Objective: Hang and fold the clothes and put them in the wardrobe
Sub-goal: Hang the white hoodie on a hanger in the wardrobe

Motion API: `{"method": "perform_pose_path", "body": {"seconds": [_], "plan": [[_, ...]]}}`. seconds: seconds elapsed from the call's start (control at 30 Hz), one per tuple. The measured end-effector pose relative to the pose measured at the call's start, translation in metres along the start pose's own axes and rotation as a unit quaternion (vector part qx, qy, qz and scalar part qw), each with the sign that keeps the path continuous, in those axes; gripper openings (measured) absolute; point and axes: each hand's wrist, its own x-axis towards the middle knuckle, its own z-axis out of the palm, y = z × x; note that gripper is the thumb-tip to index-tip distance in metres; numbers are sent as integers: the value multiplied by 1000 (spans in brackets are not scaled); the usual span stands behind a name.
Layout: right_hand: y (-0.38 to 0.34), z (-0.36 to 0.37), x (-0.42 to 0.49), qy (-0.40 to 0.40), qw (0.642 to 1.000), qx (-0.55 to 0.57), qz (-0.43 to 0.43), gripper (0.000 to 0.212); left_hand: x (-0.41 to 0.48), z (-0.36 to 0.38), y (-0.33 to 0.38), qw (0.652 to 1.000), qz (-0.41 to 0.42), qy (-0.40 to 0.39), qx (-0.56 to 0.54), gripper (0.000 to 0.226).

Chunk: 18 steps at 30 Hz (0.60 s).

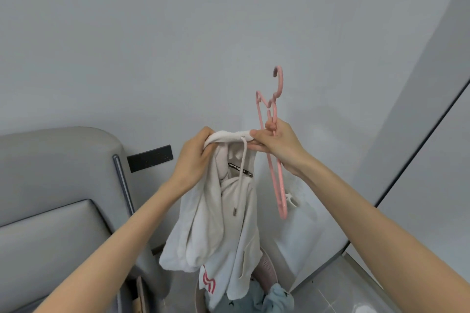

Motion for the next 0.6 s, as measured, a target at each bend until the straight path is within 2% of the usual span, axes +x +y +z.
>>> {"method": "perform_pose_path", "body": {"seconds": [0.07,0.13,0.23,0.3,0.37,0.47,0.6], "plan": [[5,3,-3,-14,1000,4,11,40,7,-6,0,999,14,4,38,13],[8,7,-8,-26,999,-4,30,39,14,-8,1,999,-25,-4,21,16],[6,3,-15,-13,991,-132,20,33,20,-6,-4,996,-74,-50,16,22],[5,-3,-19,5,968,-252,-4,36,16,0,-10,990,-87,-105,33,14],[6,-9,-25,16,945,-326,-15,41,11,9,-18,984,-114,-135,36,10],[10,-18,-38,18,918,-395,-7,39,8,24,-32,977,-155,-145,36,9],[23,-33,-54,6,888,-459,6,31,12,36,-41,971,-156,-179,30,11]]}}
